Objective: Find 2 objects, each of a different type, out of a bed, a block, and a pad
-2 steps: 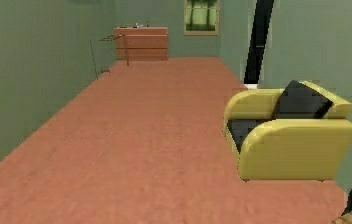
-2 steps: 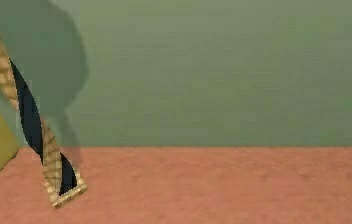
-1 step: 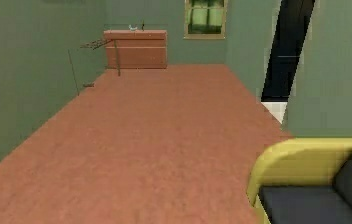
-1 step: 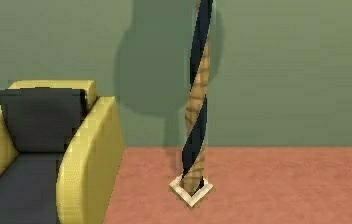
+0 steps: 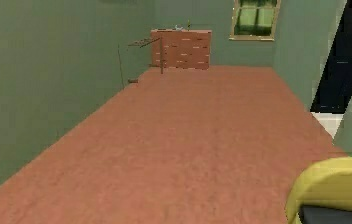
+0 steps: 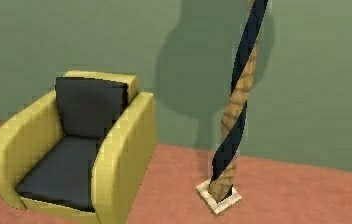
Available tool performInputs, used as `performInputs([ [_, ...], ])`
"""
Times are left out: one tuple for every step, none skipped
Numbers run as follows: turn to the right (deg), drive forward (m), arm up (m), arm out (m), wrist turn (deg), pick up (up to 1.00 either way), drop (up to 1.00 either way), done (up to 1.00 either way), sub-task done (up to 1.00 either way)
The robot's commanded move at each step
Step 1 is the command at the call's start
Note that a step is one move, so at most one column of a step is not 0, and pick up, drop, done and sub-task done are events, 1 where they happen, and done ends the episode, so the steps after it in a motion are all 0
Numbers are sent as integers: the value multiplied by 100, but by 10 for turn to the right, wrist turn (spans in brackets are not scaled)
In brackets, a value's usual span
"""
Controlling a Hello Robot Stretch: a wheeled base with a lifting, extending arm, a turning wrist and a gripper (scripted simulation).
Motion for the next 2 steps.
performInputs([
  [0, 25, 0, 0, 0, 0, 0, 0, 0],
  [90, 0, 0, 0, 0, 0, 0, 0, 0],
])
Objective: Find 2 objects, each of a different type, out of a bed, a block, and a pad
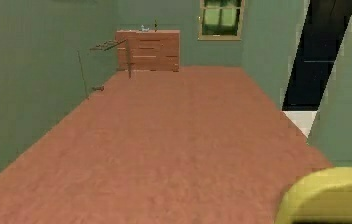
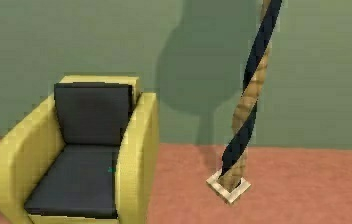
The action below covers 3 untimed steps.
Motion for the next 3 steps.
performInputs([
  [0, 100, 0, 0, 0, 0, 0, 0, 0],
  [180, 0, 0, 0, 0, 0, 0, 0, 0],
  [0, 15, 0, 0, 0, 0, 0, 0, 0],
])
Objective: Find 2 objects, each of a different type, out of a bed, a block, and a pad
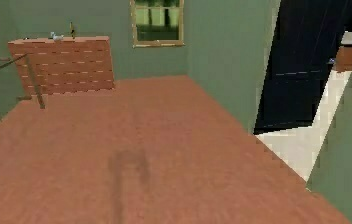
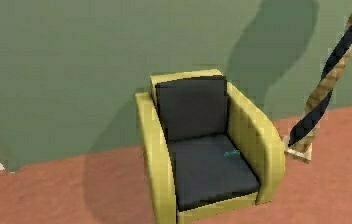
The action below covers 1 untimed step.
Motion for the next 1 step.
performInputs([
  [270, 0, 0, 0, 0, 0, 0, 0, 0],
])
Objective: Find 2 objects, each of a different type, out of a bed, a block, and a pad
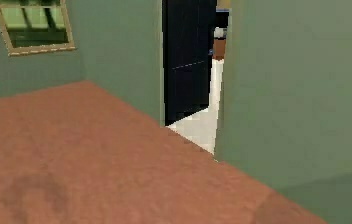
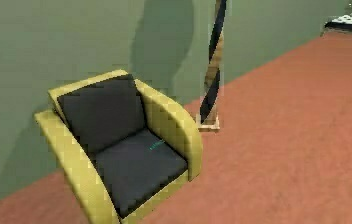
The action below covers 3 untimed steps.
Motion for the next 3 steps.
performInputs([
  [0, 100, 0, 0, 0, 0, 0, 0, 0],
  [30, 0, 0, 0, 0, 0, 0, 0, 0],
  [0, 65, 0, 0, 0, 0, 0, 0, 0],
])
